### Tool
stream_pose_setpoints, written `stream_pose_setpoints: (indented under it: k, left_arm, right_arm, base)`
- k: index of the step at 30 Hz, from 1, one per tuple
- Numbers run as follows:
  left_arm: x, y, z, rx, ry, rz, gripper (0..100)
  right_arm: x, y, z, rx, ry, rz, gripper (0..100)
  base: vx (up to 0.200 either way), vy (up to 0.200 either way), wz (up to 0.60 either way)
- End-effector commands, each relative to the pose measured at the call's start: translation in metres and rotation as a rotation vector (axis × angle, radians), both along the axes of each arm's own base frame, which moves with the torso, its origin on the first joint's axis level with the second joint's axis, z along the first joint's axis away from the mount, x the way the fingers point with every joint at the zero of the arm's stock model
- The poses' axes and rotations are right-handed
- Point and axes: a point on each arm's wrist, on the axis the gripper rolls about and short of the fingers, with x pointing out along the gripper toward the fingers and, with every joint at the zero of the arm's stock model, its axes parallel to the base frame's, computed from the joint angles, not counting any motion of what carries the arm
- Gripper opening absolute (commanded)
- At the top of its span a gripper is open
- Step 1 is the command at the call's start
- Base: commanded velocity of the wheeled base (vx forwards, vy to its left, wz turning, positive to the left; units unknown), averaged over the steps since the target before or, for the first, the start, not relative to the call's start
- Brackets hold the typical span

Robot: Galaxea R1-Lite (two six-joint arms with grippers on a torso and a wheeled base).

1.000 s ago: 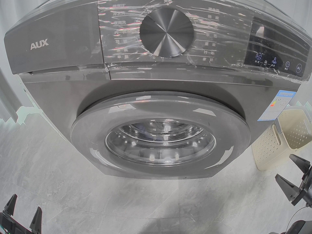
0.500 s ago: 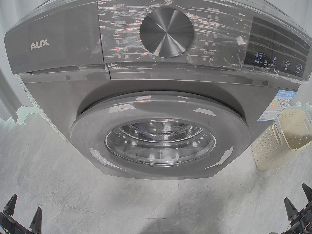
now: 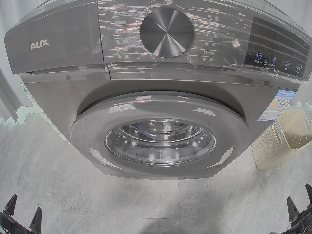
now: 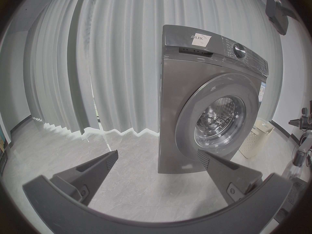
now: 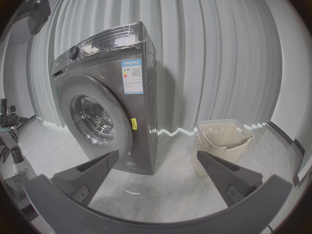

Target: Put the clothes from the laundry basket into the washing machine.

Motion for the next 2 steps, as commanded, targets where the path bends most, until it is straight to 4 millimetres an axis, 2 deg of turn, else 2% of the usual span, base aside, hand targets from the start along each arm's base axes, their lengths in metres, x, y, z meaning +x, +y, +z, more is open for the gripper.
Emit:
stream_pose_setpoints:
  k: [1, 2]
  left_arm:
    - [-0.0002, 0.0, -0.0044, -0.002, -0.002, 0.001, 100]
    - [-0.0002, 0.0001, -0.0044, -0.005, -0.002, 0.006, 100]
  right_arm:
    - [0.0, 0.0001, -0.0049, -0.001, 0.0, -0.001, 100]
    - [0.0, 0.0, -0.0049, 0.0, 0.0, 0.0, 100]
  base:
    - [0.0, 0.0, 0.0]
    - [0.0, 0.0, 0.0]
